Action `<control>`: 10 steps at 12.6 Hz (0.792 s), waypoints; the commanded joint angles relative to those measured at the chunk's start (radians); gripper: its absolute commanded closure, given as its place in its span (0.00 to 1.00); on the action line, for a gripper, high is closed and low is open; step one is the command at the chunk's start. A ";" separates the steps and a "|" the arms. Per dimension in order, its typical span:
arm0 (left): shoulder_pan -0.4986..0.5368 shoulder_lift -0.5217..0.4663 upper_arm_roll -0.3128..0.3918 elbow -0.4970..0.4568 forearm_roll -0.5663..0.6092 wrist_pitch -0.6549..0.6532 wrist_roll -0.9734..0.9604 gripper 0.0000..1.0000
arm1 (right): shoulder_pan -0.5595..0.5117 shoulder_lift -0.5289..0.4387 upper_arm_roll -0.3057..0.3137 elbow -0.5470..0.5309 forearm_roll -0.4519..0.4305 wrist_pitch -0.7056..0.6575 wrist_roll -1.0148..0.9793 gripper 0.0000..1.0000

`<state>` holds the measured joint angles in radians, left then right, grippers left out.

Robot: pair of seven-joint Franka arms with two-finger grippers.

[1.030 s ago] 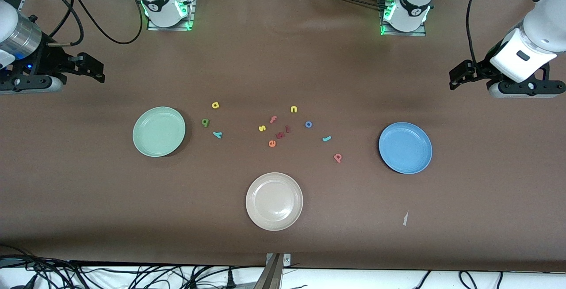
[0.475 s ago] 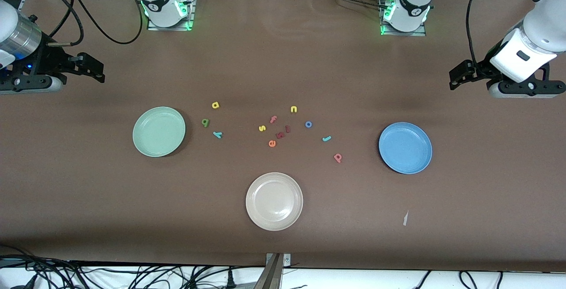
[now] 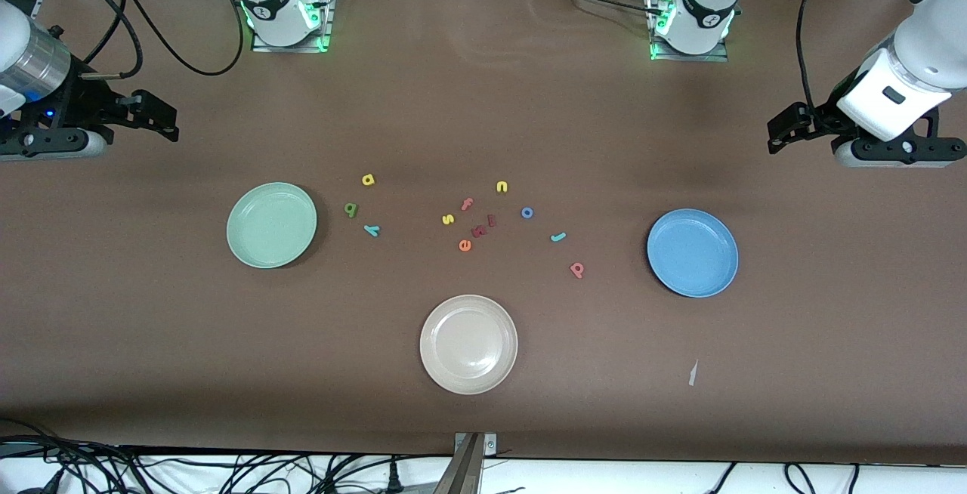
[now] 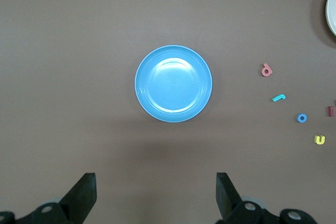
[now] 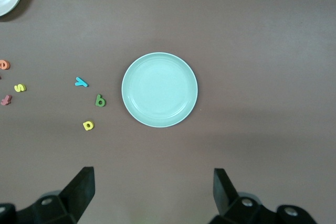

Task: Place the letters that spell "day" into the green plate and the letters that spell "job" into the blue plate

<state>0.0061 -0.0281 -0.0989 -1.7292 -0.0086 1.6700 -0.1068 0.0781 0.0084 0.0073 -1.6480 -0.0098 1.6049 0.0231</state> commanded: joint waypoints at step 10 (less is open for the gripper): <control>-0.107 0.293 -0.019 0.084 -0.008 -0.004 0.004 0.00 | -0.004 -0.004 0.002 0.004 -0.013 -0.011 -0.017 0.00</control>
<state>-0.0537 0.1970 -0.1218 -1.7306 -0.0087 1.6795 -0.1058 0.0780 0.0085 0.0071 -1.6485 -0.0102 1.6048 0.0230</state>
